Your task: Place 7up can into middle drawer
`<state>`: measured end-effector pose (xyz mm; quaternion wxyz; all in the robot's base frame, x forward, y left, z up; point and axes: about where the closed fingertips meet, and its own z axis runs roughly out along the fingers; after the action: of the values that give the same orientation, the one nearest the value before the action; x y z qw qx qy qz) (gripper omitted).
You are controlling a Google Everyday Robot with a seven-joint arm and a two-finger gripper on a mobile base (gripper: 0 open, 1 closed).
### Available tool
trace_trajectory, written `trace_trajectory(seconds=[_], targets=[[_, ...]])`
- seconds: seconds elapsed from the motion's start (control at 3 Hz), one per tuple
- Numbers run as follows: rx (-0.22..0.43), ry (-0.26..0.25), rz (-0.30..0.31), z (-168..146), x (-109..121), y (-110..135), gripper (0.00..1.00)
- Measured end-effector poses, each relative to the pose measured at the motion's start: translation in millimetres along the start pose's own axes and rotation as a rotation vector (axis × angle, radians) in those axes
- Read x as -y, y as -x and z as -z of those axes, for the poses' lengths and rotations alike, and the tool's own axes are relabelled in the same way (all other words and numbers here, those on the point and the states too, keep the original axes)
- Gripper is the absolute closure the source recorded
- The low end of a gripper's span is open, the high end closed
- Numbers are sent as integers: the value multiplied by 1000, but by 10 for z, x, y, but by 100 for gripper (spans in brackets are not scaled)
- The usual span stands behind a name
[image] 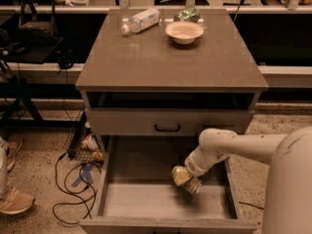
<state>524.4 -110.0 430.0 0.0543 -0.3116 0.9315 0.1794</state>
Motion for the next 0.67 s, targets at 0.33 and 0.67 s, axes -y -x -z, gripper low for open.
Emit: trace_trajectory(seconds=[0.33, 0.67], targets=[[77, 20, -14, 290, 44, -177, 0], [111, -7, -35, 723, 185, -488, 0]])
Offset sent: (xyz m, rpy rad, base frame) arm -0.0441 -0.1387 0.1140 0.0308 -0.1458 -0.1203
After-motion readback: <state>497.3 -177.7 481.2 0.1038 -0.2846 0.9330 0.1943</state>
